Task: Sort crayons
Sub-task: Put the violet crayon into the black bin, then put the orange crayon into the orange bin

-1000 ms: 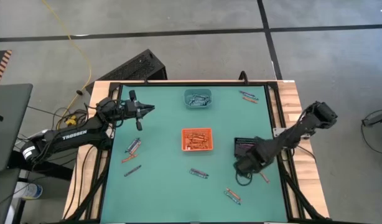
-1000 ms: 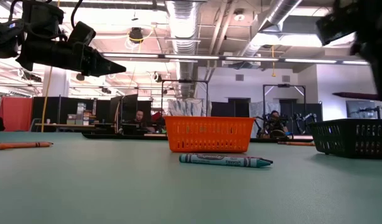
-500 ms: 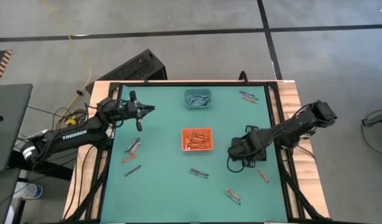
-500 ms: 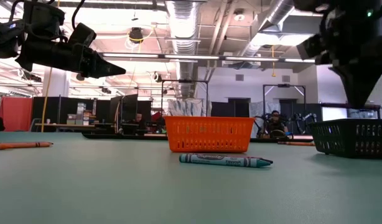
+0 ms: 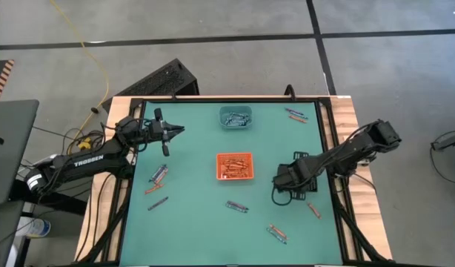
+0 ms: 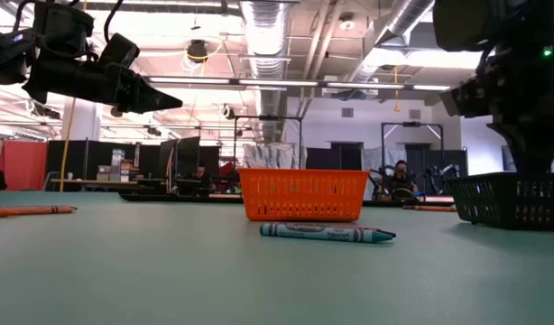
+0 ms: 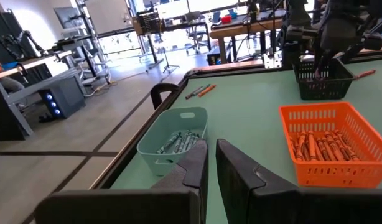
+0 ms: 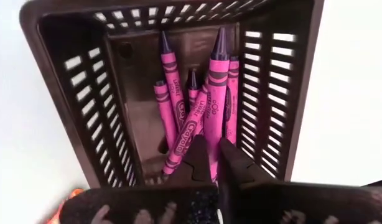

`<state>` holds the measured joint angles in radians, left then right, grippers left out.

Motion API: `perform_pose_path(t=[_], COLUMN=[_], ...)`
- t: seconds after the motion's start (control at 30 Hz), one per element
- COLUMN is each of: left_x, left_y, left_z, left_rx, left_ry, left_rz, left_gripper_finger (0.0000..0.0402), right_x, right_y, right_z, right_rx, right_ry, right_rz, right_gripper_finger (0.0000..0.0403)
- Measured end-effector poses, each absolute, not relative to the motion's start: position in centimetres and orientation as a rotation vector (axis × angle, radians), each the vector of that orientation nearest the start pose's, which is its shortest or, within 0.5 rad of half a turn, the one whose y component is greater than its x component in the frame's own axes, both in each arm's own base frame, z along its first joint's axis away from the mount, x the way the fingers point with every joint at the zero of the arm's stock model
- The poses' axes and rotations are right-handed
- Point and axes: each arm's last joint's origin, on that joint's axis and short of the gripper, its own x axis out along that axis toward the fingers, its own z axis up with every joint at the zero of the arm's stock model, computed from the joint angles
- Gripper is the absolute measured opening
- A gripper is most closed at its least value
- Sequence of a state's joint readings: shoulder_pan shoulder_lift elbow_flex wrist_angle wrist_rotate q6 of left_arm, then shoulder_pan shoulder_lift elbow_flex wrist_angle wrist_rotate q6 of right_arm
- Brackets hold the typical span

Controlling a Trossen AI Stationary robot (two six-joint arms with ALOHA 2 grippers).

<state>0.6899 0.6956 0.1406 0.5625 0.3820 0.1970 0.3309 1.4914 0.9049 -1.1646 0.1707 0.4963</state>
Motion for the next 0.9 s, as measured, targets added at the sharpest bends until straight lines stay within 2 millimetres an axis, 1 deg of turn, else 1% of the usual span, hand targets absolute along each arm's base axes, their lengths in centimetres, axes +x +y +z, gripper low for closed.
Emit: perform_pose_path(t=[0.17,0.43,0.57,0.63,0.73,0.8,0.9], left_x=[12.4,12.4,12.4,12.4,12.4,12.4,12.4], left_y=[8.8,8.8,8.8,8.8,8.8,8.8,8.8], left_z=[19.5,19.5,19.5,19.6,19.6,19.6,19.6], left_rx=[0.199,0.199,0.2,0.202,0.202,0.202,0.202], left_ry=[0.024,0.024,0.023,0.02,0.02,0.019,0.02], left_rz=[0.307,0.307,0.307,0.308,0.308,0.307,0.308], left_gripper_finger=[0.0019,0.0019,0.0019,0.0019,0.0019,0.0019,0.0019], right_x=[20.9,20.9,20.8,20.8,21.3,21.9,22.5], right_y=[6.6,6.6,6.6,6.6,6.4,5.9,4.7], right_z=[18.6,18.6,18.8,19.4,20.9,22.4,24.7], right_rx=[-0.046,-0.047,-0.052,-0.055,-0.029,0.009,0.055], right_ry=[1.653,1.651,1.662,1.681,1.667,1.595,1.479], right_rz=[-0.323,-0.325,-0.328,-0.333,-0.341,-0.342,-0.314], right_gripper_finger=[0.0018,0.0057,0.0066,0.0067,0.0067,0.0066,0.0066])
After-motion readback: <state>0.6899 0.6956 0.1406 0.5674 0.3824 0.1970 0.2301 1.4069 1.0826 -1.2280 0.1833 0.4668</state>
